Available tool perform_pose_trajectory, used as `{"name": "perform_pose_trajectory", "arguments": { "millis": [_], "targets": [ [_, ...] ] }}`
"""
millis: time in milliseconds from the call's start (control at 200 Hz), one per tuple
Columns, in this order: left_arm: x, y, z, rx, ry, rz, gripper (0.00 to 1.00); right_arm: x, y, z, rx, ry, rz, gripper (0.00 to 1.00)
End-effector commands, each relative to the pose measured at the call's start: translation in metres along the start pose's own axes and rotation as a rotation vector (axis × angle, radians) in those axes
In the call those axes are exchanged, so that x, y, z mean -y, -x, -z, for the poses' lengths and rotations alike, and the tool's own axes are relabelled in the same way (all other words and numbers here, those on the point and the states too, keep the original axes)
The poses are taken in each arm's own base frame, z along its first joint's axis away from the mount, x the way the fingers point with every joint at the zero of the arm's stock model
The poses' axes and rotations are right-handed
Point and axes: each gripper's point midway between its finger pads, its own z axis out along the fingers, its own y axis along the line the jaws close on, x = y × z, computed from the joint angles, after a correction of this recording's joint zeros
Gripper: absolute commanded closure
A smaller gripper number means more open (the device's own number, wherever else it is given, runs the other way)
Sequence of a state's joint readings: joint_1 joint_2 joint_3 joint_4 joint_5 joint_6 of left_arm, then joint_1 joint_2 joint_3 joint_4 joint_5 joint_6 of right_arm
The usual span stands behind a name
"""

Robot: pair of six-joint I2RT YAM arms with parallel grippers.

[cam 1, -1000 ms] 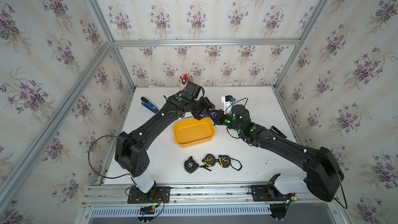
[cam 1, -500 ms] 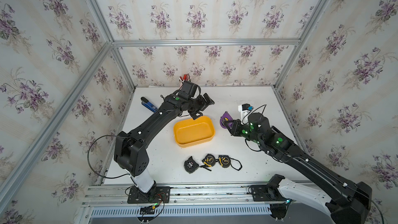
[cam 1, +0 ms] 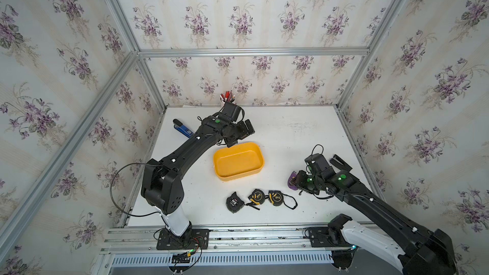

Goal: Take the tape measure out of the storage box
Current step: Place the tape measure at the center of the board.

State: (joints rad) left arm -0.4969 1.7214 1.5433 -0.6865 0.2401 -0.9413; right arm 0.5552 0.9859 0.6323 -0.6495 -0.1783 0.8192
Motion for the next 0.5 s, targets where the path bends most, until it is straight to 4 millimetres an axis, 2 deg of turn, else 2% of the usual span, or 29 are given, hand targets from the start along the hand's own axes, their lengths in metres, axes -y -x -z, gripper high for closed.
{"name": "perform_pose_trajectory", "arguments": {
  "millis": [0,235,360,390,495],
  "targets": [
    [-0.020,0.000,-0.003,0.018,0.084,-0.060,0.00,-0.018,-0.011,-0.009,-0.087,0.098,0.007,0.85],
    [-0.034,-0.006,-0.011,0.005,0.122,-0.074,0.00,-0.005,-0.042,-0.022,-0.223,0.102,-0.024,0.85],
    [-0.036,-0.009,-0.014,-0.007,0.127,-0.071,0.00,0.000,-0.042,-0.029,-0.223,0.087,-0.016,0.84],
    [-0.036,-0.009,-0.014,-0.008,0.128,-0.073,0.00,0.005,-0.035,-0.030,-0.208,0.081,-0.050,0.84],
    [-0.037,-0.009,-0.014,-0.007,0.127,-0.073,0.00,0.009,-0.038,-0.035,-0.223,0.079,-0.058,0.84]
  ]
}}
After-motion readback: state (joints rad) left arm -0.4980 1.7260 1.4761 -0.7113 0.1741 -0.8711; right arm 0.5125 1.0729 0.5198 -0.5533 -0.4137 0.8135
